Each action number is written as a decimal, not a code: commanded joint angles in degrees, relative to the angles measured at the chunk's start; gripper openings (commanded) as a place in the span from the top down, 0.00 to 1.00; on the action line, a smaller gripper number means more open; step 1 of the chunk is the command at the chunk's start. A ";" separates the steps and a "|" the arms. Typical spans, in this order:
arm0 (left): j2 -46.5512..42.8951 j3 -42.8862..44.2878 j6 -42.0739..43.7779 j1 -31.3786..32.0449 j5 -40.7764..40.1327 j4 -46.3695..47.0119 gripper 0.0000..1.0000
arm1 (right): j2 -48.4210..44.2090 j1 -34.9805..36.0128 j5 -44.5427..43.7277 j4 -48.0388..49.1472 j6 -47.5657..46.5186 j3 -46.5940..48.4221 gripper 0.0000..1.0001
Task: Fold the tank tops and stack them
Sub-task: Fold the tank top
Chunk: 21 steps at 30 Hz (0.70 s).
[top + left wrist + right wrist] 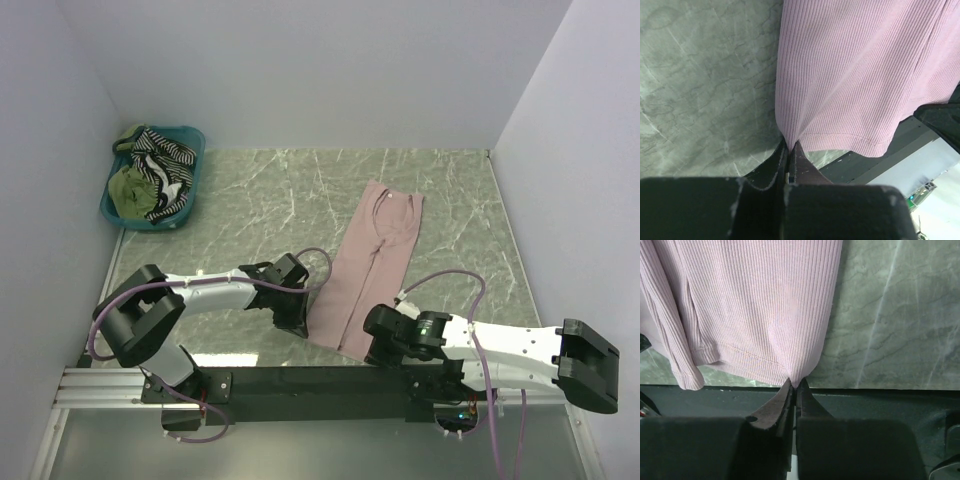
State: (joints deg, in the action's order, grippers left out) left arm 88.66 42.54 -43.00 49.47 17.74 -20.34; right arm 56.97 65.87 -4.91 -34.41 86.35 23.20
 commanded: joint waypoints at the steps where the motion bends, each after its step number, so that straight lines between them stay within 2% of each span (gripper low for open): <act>1: -0.77 0.35 2.66 0.10 -4.99 -4.35 0.99 | 0.60 0.40 -2.13 -2.15 -2.14 2.45 1.00; 5: -3.57 -1.49 1.26 0.18 -5.08 -6.38 0.99 | 1.91 1.63 -0.81 -3.46 -4.08 5.27 1.00; 12: -8.59 -2.38 -2.52 1.77 -5.34 -10.33 0.99 | 2.36 6.73 -0.19 -6.71 -1.27 8.44 1.00; 16: -6.84 4.73 -0.33 0.28 -7.72 -12.62 0.99 | -0.63 5.60 -2.30 -8.91 -1.00 8.52 1.00; 21: -1.48 15.25 1.34 -3.50 -6.22 -12.79 0.99 | -2.65 -1.34 -3.97 -10.06 -5.99 10.11 1.00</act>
State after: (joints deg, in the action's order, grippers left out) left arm 85.38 50.94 -43.66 47.90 12.14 -32.99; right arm 55.86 68.10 -5.32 -41.32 83.42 30.28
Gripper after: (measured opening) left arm 0.026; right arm 0.021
